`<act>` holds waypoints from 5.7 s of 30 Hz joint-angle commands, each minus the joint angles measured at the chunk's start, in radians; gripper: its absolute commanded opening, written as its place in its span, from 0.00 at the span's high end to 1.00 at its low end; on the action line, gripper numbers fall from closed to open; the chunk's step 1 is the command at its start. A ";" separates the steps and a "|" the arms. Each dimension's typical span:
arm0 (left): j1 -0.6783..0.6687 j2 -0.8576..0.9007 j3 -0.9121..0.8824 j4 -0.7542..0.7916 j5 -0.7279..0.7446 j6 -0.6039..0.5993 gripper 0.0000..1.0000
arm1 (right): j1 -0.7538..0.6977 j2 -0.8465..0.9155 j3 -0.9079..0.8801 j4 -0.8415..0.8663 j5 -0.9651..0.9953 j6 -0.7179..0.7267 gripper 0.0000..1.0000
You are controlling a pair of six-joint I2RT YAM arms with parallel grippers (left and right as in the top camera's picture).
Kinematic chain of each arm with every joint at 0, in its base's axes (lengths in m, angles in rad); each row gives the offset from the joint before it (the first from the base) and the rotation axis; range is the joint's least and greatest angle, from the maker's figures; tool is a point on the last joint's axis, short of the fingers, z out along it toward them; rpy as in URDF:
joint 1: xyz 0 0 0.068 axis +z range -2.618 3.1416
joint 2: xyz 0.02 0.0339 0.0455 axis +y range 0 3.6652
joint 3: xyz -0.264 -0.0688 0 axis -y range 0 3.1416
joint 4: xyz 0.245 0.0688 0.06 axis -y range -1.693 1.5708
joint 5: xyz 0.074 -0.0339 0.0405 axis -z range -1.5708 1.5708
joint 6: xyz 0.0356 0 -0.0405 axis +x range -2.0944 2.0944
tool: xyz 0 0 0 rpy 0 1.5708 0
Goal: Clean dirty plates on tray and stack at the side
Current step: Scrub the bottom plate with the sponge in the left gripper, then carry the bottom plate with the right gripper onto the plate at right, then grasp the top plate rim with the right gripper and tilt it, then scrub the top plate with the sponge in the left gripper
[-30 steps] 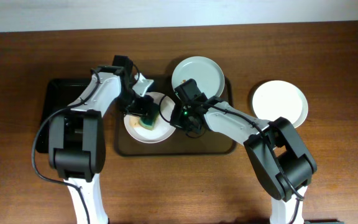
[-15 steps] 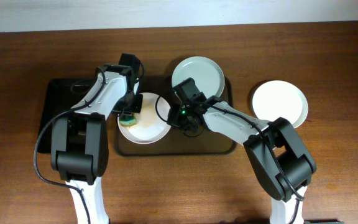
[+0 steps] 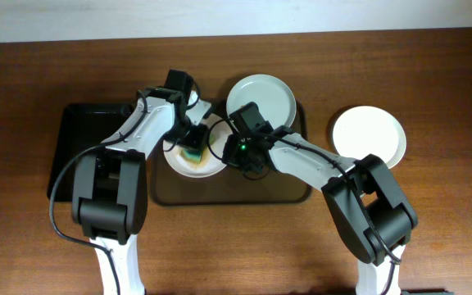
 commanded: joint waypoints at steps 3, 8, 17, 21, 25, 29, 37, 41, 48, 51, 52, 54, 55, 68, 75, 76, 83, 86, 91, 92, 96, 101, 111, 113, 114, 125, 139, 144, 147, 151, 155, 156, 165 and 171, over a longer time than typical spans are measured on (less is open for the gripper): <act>0.027 0.041 -0.017 0.141 -0.328 -0.246 0.99 | -0.004 0.017 -0.001 -0.015 0.012 -0.007 0.93; 0.039 0.041 -0.011 -0.079 -0.349 -0.280 0.99 | -0.004 0.017 -0.001 -0.015 0.012 -0.011 0.93; 0.089 0.041 0.055 -0.216 0.320 -0.030 0.99 | -0.004 0.017 -0.001 -0.010 -0.037 -0.037 0.93; 0.186 0.041 0.341 -0.259 0.513 -0.036 0.99 | -0.004 0.016 0.008 -0.007 -0.091 -0.106 0.96; 0.259 0.041 0.447 -0.252 0.511 -0.069 0.99 | -0.004 -0.027 0.082 -0.126 -0.074 -0.242 0.96; 0.280 0.041 0.445 -0.288 0.421 -0.072 0.99 | 0.000 -0.134 0.253 -0.468 0.218 -0.351 0.96; 0.259 0.041 0.445 -0.290 0.381 -0.072 0.99 | 0.109 -0.229 0.435 -0.838 0.948 -0.374 0.96; 0.259 0.041 0.445 -0.289 0.381 -0.072 0.99 | 0.236 -0.229 0.435 -0.864 1.283 -0.370 0.96; 0.259 0.041 0.445 -0.300 0.352 -0.072 0.99 | 0.396 -0.229 0.435 -0.864 1.727 -0.370 0.96; 0.256 0.041 0.445 -0.300 0.352 -0.072 0.99 | 0.406 -0.229 0.435 -0.865 1.730 -0.370 0.96; 0.256 0.041 0.445 -0.300 0.352 -0.072 0.99 | 0.406 -0.229 0.435 -0.865 1.730 -0.370 0.96; 0.256 0.041 0.445 -0.301 0.352 -0.072 0.99 | 0.405 -0.229 0.435 -0.865 1.721 -0.370 0.96; 0.256 0.041 0.445 -0.301 0.352 -0.072 0.99 | 0.404 -0.229 0.435 -0.865 1.706 -0.358 0.96; 0.254 0.041 0.445 -0.301 0.318 -0.072 0.99 | -0.502 -0.296 0.435 -0.786 0.266 -0.510 0.96; 0.254 0.041 0.445 -0.300 0.317 -0.072 0.99 | -0.852 -0.273 0.309 -0.723 0.343 -0.585 0.96; 0.254 0.041 0.445 -0.301 0.318 -0.072 0.99 | -0.872 -0.273 0.245 -0.661 0.354 -0.584 0.96; 0.254 0.041 0.445 -0.301 0.318 -0.072 0.99 | -0.878 -0.272 0.030 -0.481 0.354 -0.584 0.69; 0.254 0.041 0.445 -0.301 0.318 -0.072 0.99 | -0.875 -0.272 0.067 -0.472 0.292 -0.581 0.41; 0.254 0.041 0.445 -0.300 0.318 -0.072 0.99 | -0.671 -0.272 0.222 -0.440 0.065 -0.494 0.41; 0.254 0.041 0.445 -0.301 0.318 -0.072 0.99 | -0.584 -0.263 0.221 -0.414 0.129 -0.373 0.43; 0.254 0.041 0.445 -0.304 0.318 -0.072 0.99 | -0.365 -0.143 0.221 -0.288 0.250 -0.227 0.53; 0.254 0.041 0.445 -0.300 0.318 -0.072 0.99 | -0.332 0.041 0.220 -0.224 0.261 -0.309 0.66; 0.254 0.041 0.445 -0.300 0.318 -0.072 0.99 | -0.300 0.078 0.221 -0.533 0.054 -0.401 0.96; 0.254 0.041 0.445 -0.300 0.318 -0.072 0.99 | -0.245 0.070 0.222 -0.582 0.032 -0.401 0.96; 0.254 0.041 0.445 -0.300 0.318 -0.072 0.99 | -0.224 0.059 0.226 -0.585 0.034 -0.401 0.96; 0.254 0.041 0.445 -0.300 0.318 -0.072 0.99 | -0.191 0.093 0.527 -0.623 0.122 -0.943 0.49; 0.254 0.041 0.445 -0.300 0.318 -0.072 0.99 | -0.191 0.202 0.401 -0.636 0.119 -0.946 0.76; 0.254 0.041 0.445 -0.301 0.318 -0.072 0.99 | -0.192 0.202 0.401 -0.684 0.095 -0.513 0.96; 0.254 0.041 0.445 -0.301 0.318 -0.072 0.99 | -0.195 0.202 0.401 -0.705 0.091 -0.368 0.96; 0.254 0.041 0.445 -0.301 0.318 -0.072 0.99 | -0.209 0.202 0.401 -0.673 0.048 -0.335 0.96; 0.254 0.041 0.445 -0.302 0.318 -0.072 0.99 | -0.208 0.202 0.401 -0.536 -0.100 -0.284 0.96; 0.254 0.041 0.445 -0.306 0.317 -0.072 0.99 | -0.205 0.202 0.401 -0.509 -0.094 -0.269 0.96; 0.253 0.041 0.442 -0.346 0.303 -0.072 0.99 | -0.158 0.249 0.401 -0.367 -0.024 -0.205 0.76; 0.181 0.043 0.409 -0.341 0.284 -0.011 0.99 | -0.156 0.250 0.401 -0.419 -0.058 -0.205 0.96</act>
